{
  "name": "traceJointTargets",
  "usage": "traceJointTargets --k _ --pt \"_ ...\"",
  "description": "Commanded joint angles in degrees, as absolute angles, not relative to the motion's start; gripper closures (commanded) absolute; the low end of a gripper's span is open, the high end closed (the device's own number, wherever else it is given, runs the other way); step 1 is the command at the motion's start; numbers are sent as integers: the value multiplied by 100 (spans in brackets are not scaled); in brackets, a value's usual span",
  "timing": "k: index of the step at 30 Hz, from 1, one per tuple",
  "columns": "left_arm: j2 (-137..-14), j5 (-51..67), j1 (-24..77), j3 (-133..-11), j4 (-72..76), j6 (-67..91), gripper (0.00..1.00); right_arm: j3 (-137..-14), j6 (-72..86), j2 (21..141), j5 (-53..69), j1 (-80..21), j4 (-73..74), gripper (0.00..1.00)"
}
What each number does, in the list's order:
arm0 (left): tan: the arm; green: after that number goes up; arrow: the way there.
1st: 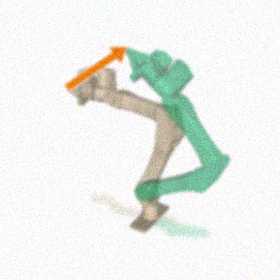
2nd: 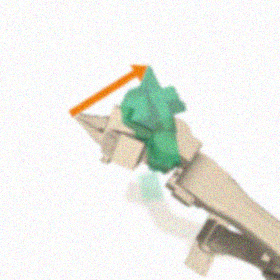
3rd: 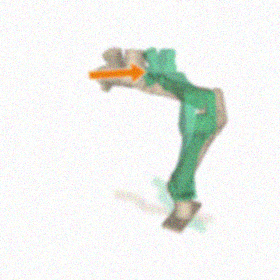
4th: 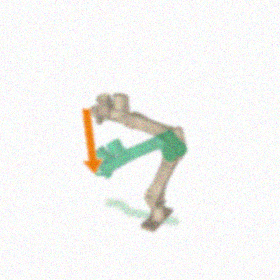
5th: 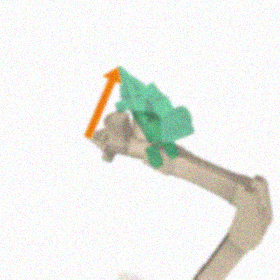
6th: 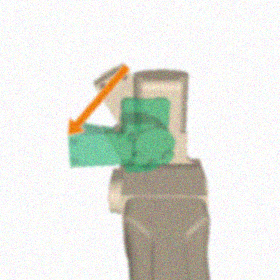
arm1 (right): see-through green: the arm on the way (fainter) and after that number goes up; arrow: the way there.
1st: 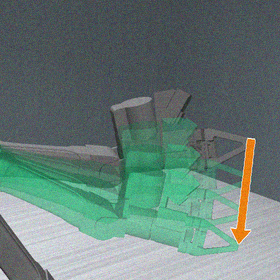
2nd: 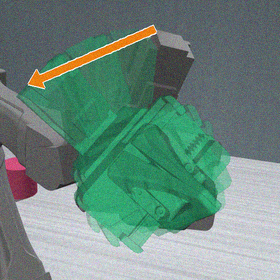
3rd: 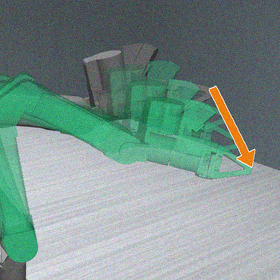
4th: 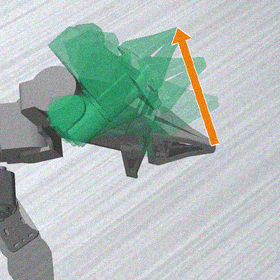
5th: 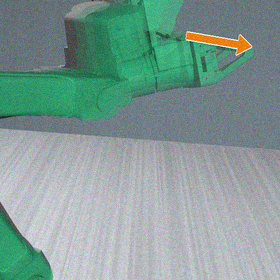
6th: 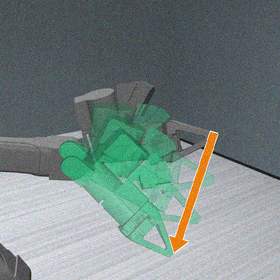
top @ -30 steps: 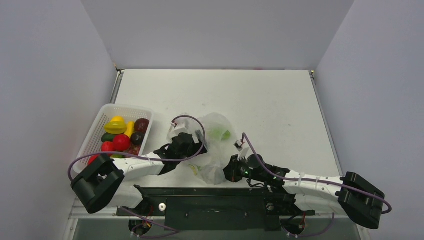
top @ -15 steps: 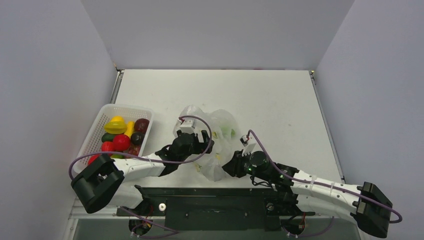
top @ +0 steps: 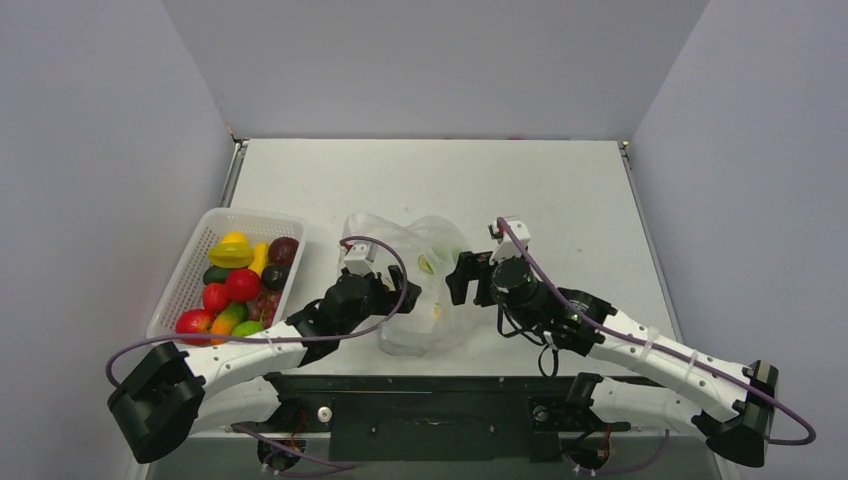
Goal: Take the fake fruits out of the plastic bag
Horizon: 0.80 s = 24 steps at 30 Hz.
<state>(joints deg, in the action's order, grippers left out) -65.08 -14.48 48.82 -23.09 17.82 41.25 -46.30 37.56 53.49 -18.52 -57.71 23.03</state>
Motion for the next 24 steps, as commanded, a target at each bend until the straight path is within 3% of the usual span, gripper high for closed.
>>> traceJointTargets --k 1,9,11,13,15,16,18,21,24 --pt "-5901 -1415 4888 -2306 1337 4149 9 -5412 3031 5880 -2478 -5707 2765 17" --pt "-5654 -1519 4866 -2309 953 4256 7 -6125 2635 7141 -1872 -5668 2365 21" --pt "-5716 -1675 4865 -2311 799 4424 7 -6168 2641 7383 -2037 -5619 2295 30" --pt "-5814 -1784 4863 -2311 743 4581 7 -6266 2622 7631 -2219 -5545 2294 48" --pt "-5996 -1824 4862 -2316 775 4656 7 -6395 2457 7895 -2230 -5472 2262 71" --pt "-6057 -1839 4863 -2304 805 4702 7 -6498 2240 8045 -2161 -5461 2293 93" --pt "-6263 -1900 4856 -2255 989 4773 7 -6946 1891 8223 -1933 -5519 2466 100" --pt "-6432 -1956 4845 -2168 1312 4901 7 -7918 1563 8203 -2017 -6109 2957 100" --pt "-6360 -1920 4843 -2121 1460 4925 8 -8130 1935 7811 -2142 -6665 3209 100"
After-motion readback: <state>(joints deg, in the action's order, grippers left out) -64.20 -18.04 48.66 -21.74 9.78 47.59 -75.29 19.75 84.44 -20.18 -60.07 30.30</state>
